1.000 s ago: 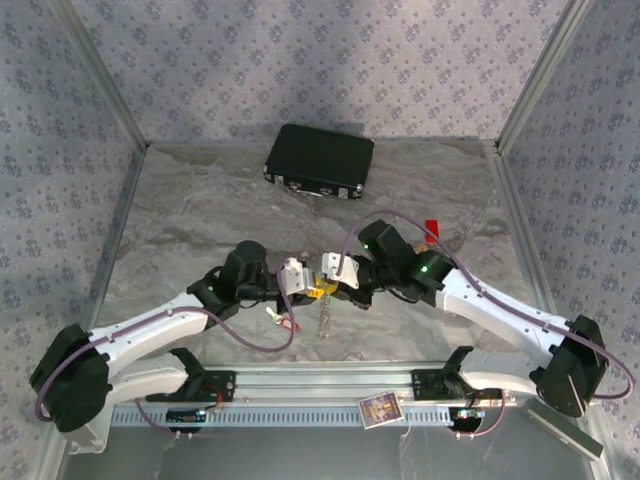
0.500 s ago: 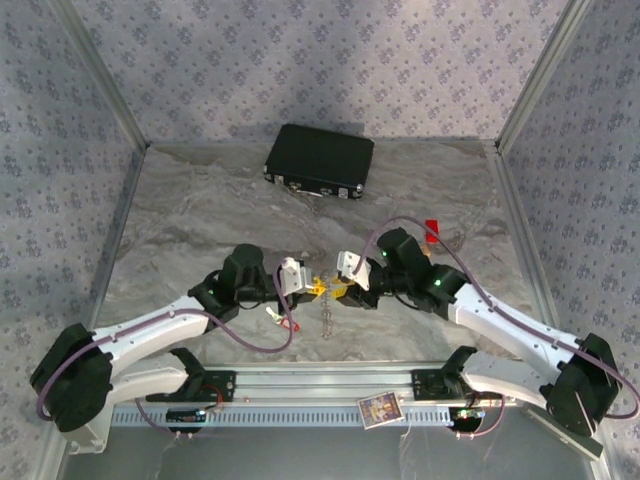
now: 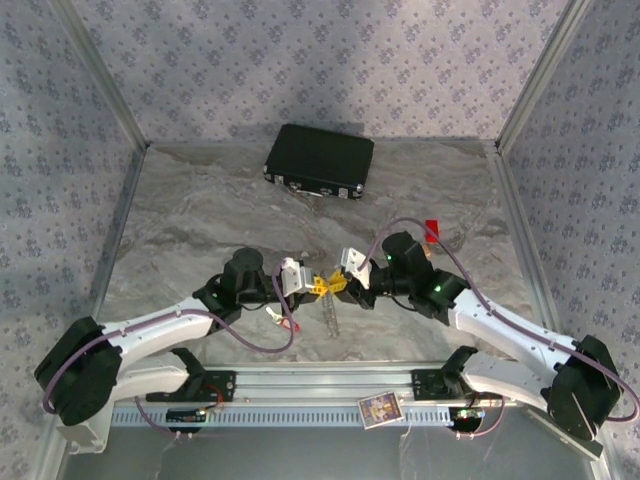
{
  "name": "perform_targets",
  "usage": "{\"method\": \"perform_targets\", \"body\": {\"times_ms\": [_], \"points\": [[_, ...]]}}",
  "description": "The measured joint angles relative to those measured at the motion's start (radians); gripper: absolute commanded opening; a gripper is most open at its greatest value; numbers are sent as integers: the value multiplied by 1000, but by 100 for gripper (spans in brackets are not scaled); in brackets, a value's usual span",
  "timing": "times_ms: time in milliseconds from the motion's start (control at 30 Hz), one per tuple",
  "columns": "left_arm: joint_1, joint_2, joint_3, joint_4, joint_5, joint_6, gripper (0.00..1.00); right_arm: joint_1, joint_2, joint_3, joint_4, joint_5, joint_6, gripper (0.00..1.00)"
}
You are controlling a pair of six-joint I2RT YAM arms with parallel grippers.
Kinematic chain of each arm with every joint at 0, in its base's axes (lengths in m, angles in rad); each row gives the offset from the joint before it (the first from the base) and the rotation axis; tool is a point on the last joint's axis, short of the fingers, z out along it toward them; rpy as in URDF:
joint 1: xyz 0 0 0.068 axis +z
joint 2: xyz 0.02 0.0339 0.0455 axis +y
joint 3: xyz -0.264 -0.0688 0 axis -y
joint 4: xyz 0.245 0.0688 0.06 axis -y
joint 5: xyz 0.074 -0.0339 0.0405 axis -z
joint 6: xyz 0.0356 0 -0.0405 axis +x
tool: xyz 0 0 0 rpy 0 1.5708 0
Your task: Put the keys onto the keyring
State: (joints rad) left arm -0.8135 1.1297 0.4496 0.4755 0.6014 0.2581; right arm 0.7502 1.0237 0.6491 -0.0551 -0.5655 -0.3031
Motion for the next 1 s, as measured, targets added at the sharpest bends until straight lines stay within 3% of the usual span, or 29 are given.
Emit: {"method": "perform_targets", "body": {"times_ms": [67,133,167,300,600,800,900,1000], "points": [[0,0,0,0,0,-3,2,-2,0,0,-2,-5,0,0],[0,0,0,-1,0,-7,17,-3,0,0,-7,-9,-3,0],[-1,0,0,-2,-1,-2,20,-3,0,1,-11,-11,-5,0],[-2,-13,5,-31,-8,11,23,-3,13,31,-82,-11,-31,0],[-5,-16,113,-225,-15,83,15,19,77,202,-299,20,-160,0],[-8,-15,120,-273,-8,108,0,45,113,249,-376,53,-219,0],[-8,-15,121,-277,-3,115,0,32,109,242,-365,39,-208,24],[-8,-15,117,-270,-4,114,0,-17,58,172,-267,-9,-158,32]]}}
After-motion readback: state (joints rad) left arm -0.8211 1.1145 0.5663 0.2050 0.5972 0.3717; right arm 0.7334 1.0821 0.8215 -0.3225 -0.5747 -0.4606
